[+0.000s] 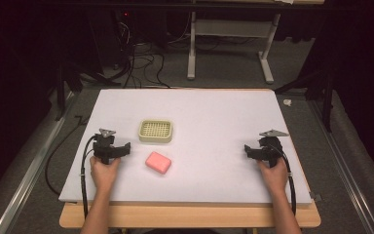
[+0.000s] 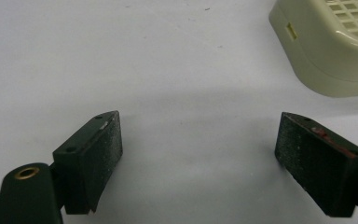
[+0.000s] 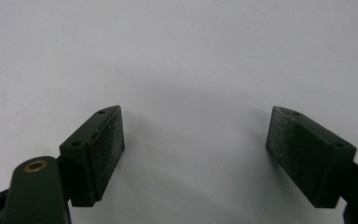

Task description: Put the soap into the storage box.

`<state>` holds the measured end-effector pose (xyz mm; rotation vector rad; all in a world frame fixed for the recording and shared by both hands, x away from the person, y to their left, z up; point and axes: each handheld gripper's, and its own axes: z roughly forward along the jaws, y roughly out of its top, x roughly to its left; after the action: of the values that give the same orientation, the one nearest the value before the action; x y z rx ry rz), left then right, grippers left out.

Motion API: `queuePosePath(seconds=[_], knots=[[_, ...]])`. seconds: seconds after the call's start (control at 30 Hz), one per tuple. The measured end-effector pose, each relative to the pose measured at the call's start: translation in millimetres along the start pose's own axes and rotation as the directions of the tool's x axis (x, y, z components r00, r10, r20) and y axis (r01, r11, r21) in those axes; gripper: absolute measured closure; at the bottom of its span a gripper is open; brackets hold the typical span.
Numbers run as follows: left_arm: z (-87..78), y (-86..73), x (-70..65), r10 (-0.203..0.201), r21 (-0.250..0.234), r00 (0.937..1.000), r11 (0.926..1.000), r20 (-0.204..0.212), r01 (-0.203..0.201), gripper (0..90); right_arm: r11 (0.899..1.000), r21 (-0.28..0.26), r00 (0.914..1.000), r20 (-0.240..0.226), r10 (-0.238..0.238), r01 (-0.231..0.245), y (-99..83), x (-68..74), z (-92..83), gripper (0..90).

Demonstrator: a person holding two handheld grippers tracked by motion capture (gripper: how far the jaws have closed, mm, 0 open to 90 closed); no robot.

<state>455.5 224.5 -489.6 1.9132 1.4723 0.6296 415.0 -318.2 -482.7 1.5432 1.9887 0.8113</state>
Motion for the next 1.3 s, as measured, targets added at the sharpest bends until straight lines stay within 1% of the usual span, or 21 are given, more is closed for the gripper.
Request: queuePosePath(seconds=[0.67,0.97,1.2,1.27,1.3], knots=[[0.1,0.4,0.2,0.000,0.005,1.0000,1.0000,0.000,0.000,15.3,1.000,0.000,1.0000,0.000,0.000,0.000,0.0,0.0,0.0,19.8],[0.2,1.2,1.5,-0.007,0.011,0.9999,0.9999,0.011,0.006,15.3,1.000,0.000,1.0000,0.000,0.000,0.000,0.0,0.0,0.0,19.8],[0.1,1.5,1.4,-0.005,0.013,0.9999,0.9999,0.012,0.005,15.2,1.000,0.000,1.0000,0.000,0.000,0.000,0.0,-0.1,0.0,19.9],[0.1,1.8,1.3,-0.004,0.015,0.9999,0.9999,0.011,0.004,15.2,1.000,0.000,1.0000,0.000,0.000,0.000,0.0,-0.1,0.0,19.8],[-0.6,2.7,1.1,-0.005,0.024,0.9999,0.9997,0.010,0.004,15.2,1.000,0.000,1.0000,0.000,0.000,0.000,0.0,-0.1,-0.1,19.8]])
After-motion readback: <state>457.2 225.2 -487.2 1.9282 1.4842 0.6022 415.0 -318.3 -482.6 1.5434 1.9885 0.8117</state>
